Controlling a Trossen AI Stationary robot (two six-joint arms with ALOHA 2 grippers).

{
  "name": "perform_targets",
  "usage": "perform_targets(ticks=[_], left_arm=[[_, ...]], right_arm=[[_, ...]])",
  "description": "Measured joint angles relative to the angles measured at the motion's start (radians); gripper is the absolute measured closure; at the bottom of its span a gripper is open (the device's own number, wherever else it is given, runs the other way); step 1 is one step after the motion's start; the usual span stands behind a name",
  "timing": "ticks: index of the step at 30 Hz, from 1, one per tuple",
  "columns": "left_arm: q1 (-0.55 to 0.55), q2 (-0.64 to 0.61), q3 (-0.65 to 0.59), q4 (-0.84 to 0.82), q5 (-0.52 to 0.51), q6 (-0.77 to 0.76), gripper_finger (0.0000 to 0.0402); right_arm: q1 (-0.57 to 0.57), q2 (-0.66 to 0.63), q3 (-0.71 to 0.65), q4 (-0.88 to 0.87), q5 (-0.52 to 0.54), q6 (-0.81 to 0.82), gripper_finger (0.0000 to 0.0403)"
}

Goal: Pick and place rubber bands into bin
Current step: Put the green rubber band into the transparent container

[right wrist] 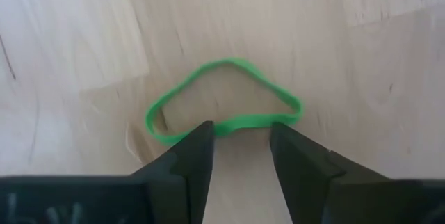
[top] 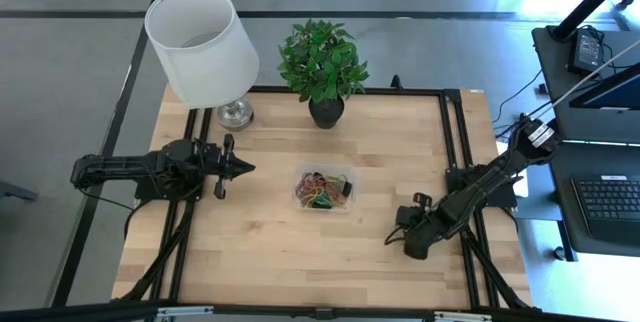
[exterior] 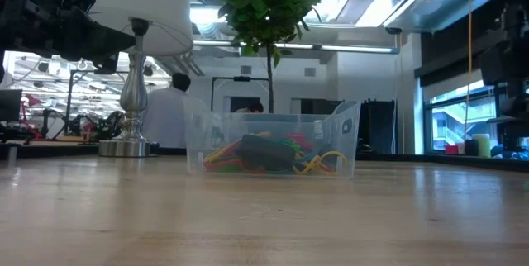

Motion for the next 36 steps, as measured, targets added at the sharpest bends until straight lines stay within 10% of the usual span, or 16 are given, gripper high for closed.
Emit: perform_targets(ticks=[12,36], left_arm=[[0.000,0.000,0.000,0.000,0.000,0.000,0.0396],[0.000,0.000,0.000,0.000,0.000,0.000,0.0394]], right_arm=[[-0.009,0.005,-0.002,0.088,0.066,0.090,0.0393],[-0.093,-0.001,0.540,-0.456,0.191,0.178,0.0403]])
